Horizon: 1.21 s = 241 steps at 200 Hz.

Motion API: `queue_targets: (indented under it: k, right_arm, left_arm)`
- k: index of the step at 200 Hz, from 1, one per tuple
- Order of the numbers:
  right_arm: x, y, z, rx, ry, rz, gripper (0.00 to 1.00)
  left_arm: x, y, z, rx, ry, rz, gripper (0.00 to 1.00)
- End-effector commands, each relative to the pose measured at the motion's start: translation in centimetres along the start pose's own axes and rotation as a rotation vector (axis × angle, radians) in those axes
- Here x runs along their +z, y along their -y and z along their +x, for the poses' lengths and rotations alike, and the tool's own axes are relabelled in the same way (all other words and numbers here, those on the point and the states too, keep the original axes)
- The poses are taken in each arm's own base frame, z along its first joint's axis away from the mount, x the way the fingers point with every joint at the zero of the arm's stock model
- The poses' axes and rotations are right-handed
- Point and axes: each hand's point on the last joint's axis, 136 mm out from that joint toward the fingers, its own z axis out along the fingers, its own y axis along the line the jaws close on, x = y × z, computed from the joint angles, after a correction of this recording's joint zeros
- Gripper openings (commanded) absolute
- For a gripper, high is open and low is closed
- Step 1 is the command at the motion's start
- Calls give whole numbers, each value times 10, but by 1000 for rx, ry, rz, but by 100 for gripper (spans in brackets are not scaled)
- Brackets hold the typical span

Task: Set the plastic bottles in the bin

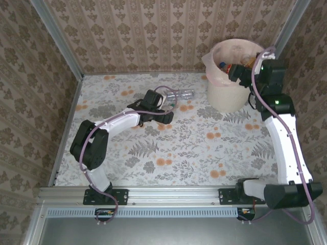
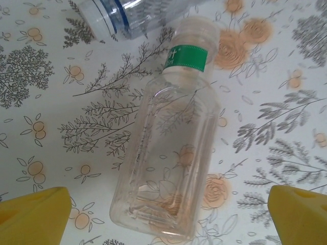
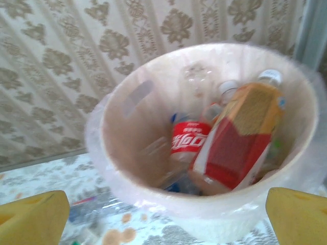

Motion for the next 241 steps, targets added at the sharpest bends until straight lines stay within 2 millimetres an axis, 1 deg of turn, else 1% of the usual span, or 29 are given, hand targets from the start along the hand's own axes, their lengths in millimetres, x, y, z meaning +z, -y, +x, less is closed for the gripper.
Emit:
queue_targets:
  k: [1,13,38,67,79,106,149,185,202,226,241]
  right_arm:
    - [-14,-24,-5,99,79,-150,100]
    - [-16,-27,6,113,68,-169,100]
    - [-16,-22,31,141,23,-159,100]
    - [-20,-18,57,152,-35,-162,100]
    - [-22,-13,66,152,-43,-145,100]
    - [-26,-5,72,152,-33,-117,100]
    - [-23,-5,73,146,-38,-113,100]
    - [-22,-7,71,145,-30,-124,100]
    - [-22,-14,70,143,-19,-166,100]
    - [-26,-30,65,168,18,-269,100]
    - [-25,-35,66,172,13,-290,100]
  left_arm:
    - [4,0,1,71,-37,-14,100]
    - [11,3,3,84,-53,-4,100]
    - [24,6,8,119,-88,5,100]
    - [38,3,13,151,-105,-33,97]
    - [44,1,16,150,-115,-43,95]
    - [55,0,25,142,-147,-55,89]
    - [64,1,33,144,-167,-66,71]
    - [59,3,30,133,-145,-61,55]
    - [53,3,26,128,-117,-58,51]
    - [38,9,13,110,-40,-26,47]
    - [22,14,0,92,31,1,44]
